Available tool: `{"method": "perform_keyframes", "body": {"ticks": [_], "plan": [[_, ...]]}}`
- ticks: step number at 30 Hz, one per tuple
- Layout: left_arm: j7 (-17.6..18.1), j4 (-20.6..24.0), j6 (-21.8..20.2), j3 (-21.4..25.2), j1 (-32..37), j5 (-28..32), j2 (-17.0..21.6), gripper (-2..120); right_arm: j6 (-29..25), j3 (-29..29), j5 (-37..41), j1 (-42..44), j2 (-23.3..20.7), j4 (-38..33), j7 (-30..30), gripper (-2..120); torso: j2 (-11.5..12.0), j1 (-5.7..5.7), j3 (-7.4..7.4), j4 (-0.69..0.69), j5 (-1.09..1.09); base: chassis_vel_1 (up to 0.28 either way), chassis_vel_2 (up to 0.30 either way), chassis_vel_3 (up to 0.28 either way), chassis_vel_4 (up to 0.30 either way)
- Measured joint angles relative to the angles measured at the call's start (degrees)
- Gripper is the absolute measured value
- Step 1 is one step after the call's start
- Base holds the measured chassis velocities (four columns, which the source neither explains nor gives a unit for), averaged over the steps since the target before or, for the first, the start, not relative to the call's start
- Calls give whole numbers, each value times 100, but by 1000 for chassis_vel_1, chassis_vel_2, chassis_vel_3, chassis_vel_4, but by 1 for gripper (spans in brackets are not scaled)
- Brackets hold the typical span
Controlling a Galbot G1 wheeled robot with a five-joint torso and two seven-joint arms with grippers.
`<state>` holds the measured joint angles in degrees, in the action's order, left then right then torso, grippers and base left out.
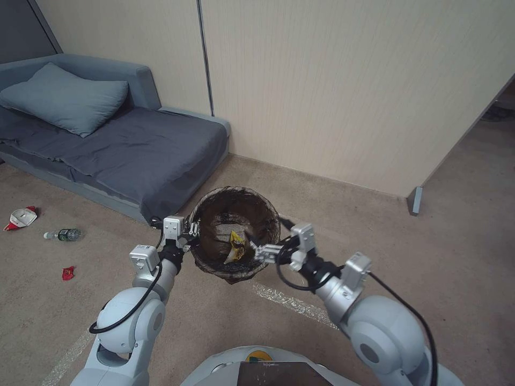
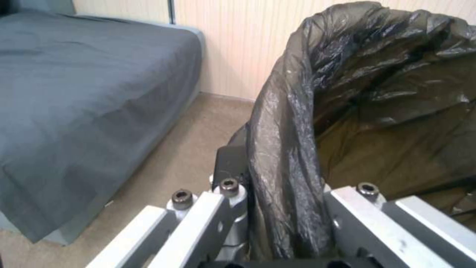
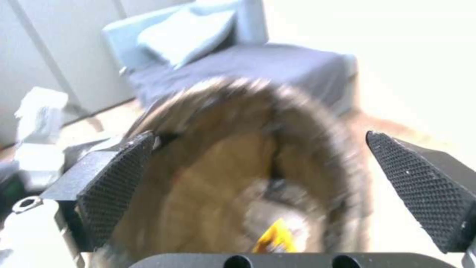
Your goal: Pick up the trash bin, then pick up the garbage from the floor and place it into the trash bin.
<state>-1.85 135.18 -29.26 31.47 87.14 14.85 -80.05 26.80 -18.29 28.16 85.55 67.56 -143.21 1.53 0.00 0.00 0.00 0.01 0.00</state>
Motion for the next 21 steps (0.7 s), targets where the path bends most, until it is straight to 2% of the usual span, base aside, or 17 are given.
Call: {"method": "perform_keyframes", "body": {"ticks": [2, 4, 5, 7, 8, 12, 13, 16, 21], "plan": [[-9, -26, 111, 1, 3, 3, 1, 7, -140, -160, -78, 97, 148, -12, -87, 100, 0, 0, 0, 0, 0, 0, 0, 0, 0], [-58, -34, 225, 17, 18, -9, 2, 7, -546, -444, -485, 319, 472, -11, -69, 100, 0, 0, 0, -2, -1, 0, 0, 0, 0], [-58, -34, 225, 17, 18, -9, 2, 7, -546, -444, -485, 319, 472, -11, -69, 100, 0, 0, 0, -2, -1, 0, 0, 0, 0], [-77, -35, 248, 17, 33, -18, 0, 7, -1076, -638, -1059, 592, 769, 130, 48, 100, 0, 0, 0, -2, -1, 0, 0, 0, 0], [-77, -35, 248, 17, 33, -18, 0, 7, -1076, -638, -1059, 592, 769, 130, 48, 100, 0, 0, 0, -2, -1, 0, 0, 0, 0], [-75, -36, 233, 7, 29, -14, -4, 7, -2258, -906, -2042, 1014, 1011, 517, 82, 100, 0, 0, 0, -1, -1, 0, 0, 0, 0], [-75, -36, 233, 7, 29, -14, -4, 7, -2258, -906, -2042, 1014, 1011, 517, 82, 100, 0, 0, 0, -1, -1, 0, 0, 0, 0], [-75, -42, 92, 3, 21, -17, -5, 7, -3200, -1170, -2534, 1152, 1126, 900, 53, 100, 0, 0, 0, 0, -1, 0, 0, 0, 0], [-79, -42, 3, 7, 17, -21, 1, 7, -3684, -1452, -2648, 1402, 1272, 1107, 49, 100, 0, 0, 0, 0, -1, 0, 0, 0, 0]]}}
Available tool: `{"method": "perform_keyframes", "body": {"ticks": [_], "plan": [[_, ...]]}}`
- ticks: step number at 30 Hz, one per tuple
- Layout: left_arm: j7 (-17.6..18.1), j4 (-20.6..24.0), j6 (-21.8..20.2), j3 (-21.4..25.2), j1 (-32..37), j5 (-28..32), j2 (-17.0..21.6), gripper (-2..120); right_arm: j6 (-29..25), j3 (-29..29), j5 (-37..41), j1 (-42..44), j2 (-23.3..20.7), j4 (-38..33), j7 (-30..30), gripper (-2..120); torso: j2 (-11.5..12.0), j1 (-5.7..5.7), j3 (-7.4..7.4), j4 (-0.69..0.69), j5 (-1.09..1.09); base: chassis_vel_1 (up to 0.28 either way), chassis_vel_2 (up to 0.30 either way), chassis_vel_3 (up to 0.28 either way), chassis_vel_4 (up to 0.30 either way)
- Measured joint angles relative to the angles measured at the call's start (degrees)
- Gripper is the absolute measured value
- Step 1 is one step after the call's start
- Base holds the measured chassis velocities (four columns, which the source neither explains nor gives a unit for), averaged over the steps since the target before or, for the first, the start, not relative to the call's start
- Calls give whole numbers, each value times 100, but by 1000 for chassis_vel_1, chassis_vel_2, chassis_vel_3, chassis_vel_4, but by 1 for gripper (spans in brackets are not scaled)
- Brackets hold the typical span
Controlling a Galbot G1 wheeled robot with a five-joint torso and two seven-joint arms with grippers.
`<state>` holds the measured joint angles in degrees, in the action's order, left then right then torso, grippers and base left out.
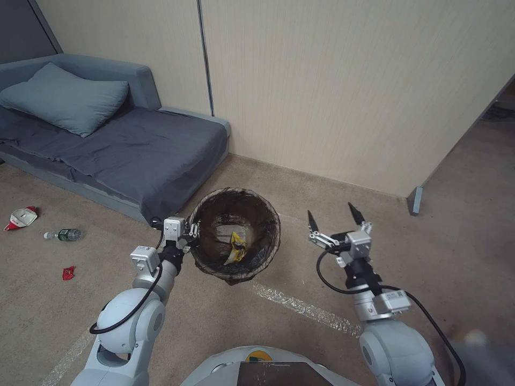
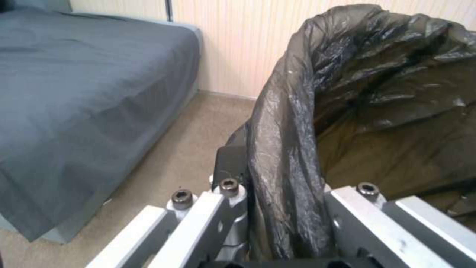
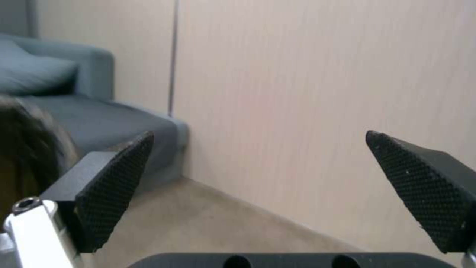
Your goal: Pick up the trash bin, then pick up the garbage from the floor and place it into the trash bin.
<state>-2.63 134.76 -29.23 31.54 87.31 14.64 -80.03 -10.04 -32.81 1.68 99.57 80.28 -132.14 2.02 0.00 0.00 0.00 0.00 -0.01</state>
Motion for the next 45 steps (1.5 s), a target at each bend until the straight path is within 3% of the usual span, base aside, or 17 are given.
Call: {"method": "perform_keyframes", "body": {"ticks": [8, 14, 45], "plan": [[-7, -14, -97, 11, -57, 9, 5, 7, -591, -823, 89, 520, 541, 332, 497, 100, 0, 0, 0, -2, 1, 0, 0, 0, 0], [-13, -38, -104, 33, -46, 13, 1, 7, -680, -1018, 282, 667, 515, 385, 554, 100, 0, 0, 0, 0, 1, 38, 36, 42, 47], [-50, -40, -87, 87, -1, 17, -12, 7, -505, -772, 304, 592, 605, 430, 488, 100, 0, 0, 1, -1, 1, 111, 109, 106, 109]]}}
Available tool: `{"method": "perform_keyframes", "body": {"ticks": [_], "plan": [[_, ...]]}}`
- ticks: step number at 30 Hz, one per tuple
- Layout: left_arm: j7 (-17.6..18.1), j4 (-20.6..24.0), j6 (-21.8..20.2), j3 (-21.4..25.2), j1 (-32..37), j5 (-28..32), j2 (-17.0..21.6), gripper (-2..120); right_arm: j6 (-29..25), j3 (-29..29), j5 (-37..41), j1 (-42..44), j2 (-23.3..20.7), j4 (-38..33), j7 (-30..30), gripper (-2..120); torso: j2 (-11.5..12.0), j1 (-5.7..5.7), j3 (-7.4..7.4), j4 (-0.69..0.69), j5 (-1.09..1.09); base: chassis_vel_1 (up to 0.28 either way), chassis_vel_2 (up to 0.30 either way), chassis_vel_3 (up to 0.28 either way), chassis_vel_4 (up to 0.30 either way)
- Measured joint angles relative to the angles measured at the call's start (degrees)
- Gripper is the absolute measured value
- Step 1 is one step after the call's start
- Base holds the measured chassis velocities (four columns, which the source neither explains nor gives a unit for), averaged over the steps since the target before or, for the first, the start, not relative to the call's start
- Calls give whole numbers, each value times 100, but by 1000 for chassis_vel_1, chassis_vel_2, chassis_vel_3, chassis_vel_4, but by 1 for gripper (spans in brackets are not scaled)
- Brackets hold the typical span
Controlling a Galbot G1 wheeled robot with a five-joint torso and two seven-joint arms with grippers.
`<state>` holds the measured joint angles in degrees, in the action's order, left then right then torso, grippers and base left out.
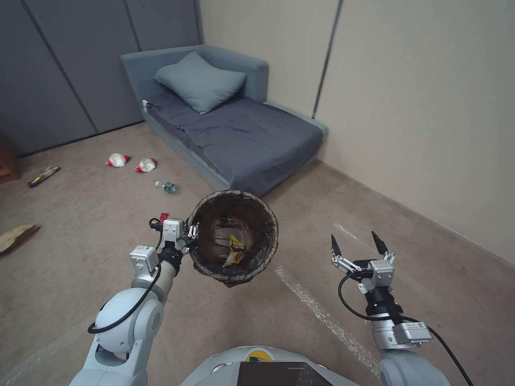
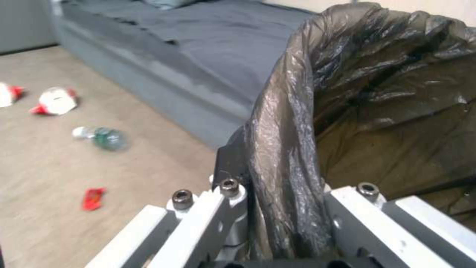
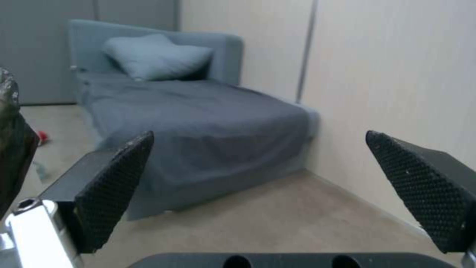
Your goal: Pick up the trash bin, then pick up the garbage from the floor and place it into the trash bin.
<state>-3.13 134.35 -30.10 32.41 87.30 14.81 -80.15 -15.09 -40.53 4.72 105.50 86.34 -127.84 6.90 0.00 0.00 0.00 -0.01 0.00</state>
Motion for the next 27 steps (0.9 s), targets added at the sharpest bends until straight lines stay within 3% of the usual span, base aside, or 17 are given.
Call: {"method": "perform_keyframes", "body": {"ticks": [27], "plan": [[16, -23, 42, 11, 25, 5, -18, 7, 39, -62, -23, -44, 34, 32, -118, 100, 0, 0, 0, 0, -1, 123, 124, 126, 127]]}}
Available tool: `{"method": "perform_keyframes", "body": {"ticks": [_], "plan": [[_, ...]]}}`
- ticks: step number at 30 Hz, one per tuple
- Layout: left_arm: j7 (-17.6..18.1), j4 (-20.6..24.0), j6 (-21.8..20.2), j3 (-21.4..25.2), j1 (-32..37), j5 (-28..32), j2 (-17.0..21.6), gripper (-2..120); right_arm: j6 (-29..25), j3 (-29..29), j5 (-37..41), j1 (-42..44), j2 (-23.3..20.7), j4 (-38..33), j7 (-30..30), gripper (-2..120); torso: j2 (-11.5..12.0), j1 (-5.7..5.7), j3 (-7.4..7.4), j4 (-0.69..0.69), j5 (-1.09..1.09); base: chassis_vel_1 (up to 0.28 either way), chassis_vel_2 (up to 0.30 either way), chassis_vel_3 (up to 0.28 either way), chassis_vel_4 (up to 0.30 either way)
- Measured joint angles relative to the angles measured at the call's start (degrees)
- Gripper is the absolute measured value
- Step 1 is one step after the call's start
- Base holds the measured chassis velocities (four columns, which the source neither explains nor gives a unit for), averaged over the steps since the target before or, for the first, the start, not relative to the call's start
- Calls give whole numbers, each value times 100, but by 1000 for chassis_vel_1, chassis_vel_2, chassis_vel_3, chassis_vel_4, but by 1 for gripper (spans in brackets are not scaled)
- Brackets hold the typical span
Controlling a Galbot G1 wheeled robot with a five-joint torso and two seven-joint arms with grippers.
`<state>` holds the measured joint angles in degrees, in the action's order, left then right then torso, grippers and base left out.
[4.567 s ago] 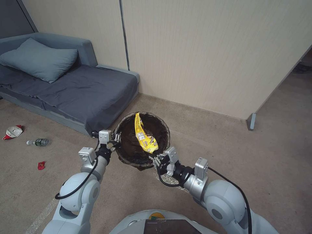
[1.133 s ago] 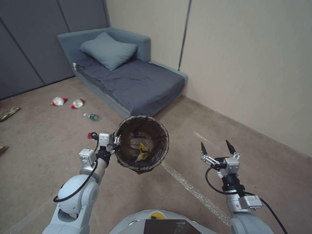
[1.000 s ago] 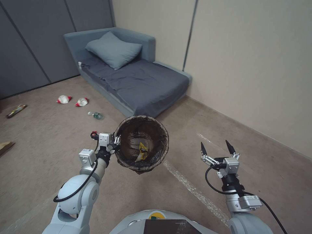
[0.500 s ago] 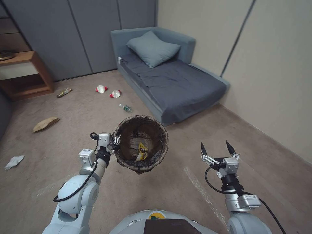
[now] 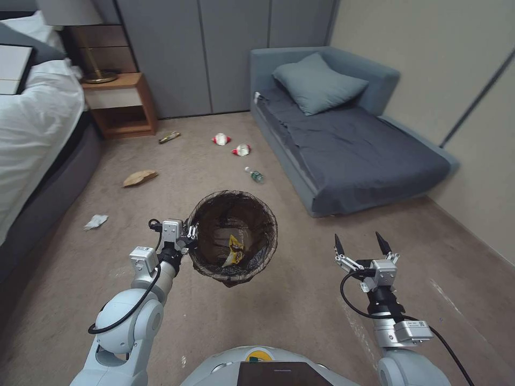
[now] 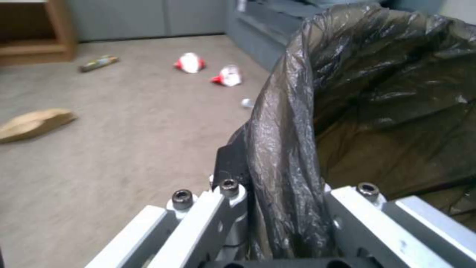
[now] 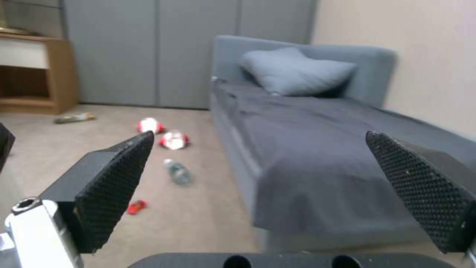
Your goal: Pick up the trash bin, then pick up the garbage from the floor and place it into the trash bin.
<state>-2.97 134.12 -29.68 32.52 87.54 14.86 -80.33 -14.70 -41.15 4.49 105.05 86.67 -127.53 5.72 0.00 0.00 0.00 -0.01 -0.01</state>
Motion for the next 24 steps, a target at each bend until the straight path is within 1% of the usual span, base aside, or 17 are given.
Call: {"method": "perform_keyframes", "body": {"ticks": [8, 12, 15, 18, 24], "plan": [[3, -6, 0, -7, -1, -14, -8, 7, 26, -6, 20, -7, 0, 11, 0, 100, 0, 0, 0, 1, 1, 139, 130, 115, 115], [7, -35, 156, -14, -10, -31, -5, 7, 103, -7, 38, -36, -2, 4, -2, 100, 0, 0, 0, 3, 1, 81, 103, 99, 107], [8, -40, 207, -14, -9, -37, -3, 7, 154, -6, 50, -43, 5, -9, -9, 100, 0, 0, 0, 3, 1, 49, 60, 48, 65], [6, -42, 243, -15, 0, -37, -2, 7, 187, -1, 54, -42, 12, -9, -98, 100, 0, 0, 0, -1, 1, 0, 0, 0, 0], [7, -43, 238, -16, 3, -40, -1, 7, 203, -7, 54, -56, 19, 5, -180, 100, 0, 0, 0, 1, 1, 0, 0, 0, 0]]}}
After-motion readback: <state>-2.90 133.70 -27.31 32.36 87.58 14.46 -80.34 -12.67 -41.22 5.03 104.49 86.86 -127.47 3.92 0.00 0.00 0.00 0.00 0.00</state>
